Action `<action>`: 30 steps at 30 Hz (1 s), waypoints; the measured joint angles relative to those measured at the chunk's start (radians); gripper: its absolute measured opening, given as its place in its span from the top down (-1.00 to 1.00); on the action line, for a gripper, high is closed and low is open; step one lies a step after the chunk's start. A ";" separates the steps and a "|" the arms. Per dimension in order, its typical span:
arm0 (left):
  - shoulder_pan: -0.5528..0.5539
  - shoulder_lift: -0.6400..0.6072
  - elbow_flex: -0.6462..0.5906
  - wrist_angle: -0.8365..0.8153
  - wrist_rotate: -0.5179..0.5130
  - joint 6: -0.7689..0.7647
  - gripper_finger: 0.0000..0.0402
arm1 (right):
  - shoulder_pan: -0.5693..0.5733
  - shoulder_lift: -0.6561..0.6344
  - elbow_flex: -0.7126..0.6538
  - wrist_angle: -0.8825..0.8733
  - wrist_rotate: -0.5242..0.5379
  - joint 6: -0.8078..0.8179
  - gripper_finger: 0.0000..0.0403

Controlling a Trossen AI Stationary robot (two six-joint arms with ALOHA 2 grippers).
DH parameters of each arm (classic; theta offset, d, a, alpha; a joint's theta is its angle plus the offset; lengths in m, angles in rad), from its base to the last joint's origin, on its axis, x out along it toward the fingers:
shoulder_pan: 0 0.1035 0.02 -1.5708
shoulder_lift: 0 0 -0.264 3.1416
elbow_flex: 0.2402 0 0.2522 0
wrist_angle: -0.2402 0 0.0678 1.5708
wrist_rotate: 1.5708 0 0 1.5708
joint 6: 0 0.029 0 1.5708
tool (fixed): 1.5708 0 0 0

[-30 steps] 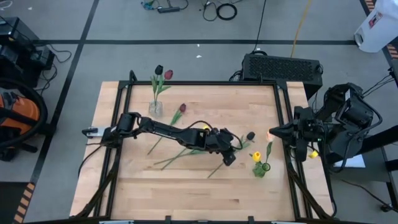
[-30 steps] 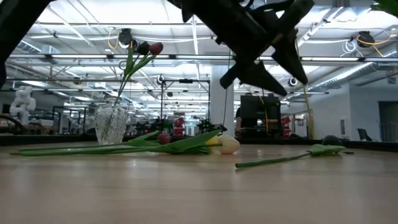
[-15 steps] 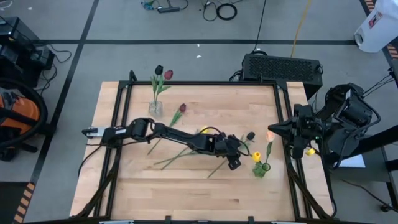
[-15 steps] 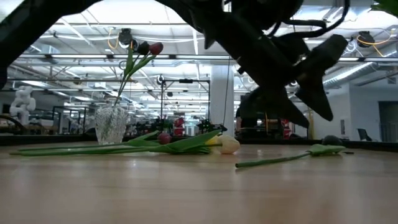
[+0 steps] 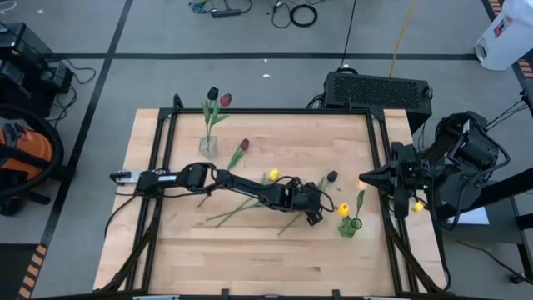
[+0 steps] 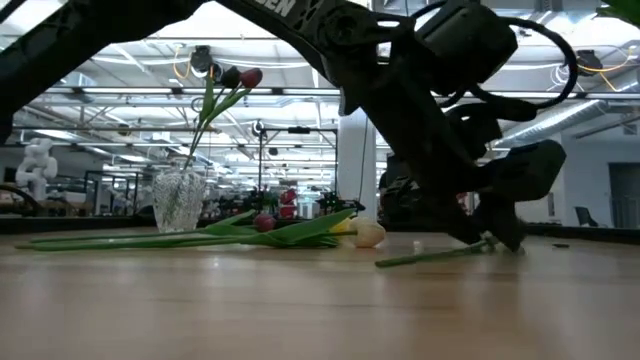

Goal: Sort flowers into vase by color
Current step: Put the black flower into the transparent vase

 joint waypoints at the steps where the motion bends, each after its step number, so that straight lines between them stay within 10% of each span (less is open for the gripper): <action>1: 0.004 0.000 0.000 0.000 0.001 -0.003 0.00 | 0.000 0.000 0.000 0.000 0.000 -0.008 1.00; 6: 0.015 -0.001 0.001 -0.029 0.028 -0.005 0.11 | 0.000 0.000 0.000 0.000 -0.023 -0.052 1.00; 13: 0.017 -0.004 0.002 -0.085 0.026 -0.023 0.90 | 0.000 0.000 0.000 0.000 -0.024 -0.077 1.00; 20: 0.019 -0.092 -0.007 -0.149 0.038 -0.077 0.97 | 0.000 0.000 0.000 -0.004 -0.041 -0.081 1.00; 30: 0.006 -0.337 -0.005 -0.337 -0.234 0.028 0.99 | 0.000 -0.001 0.000 -0.006 -0.050 -0.111 1.00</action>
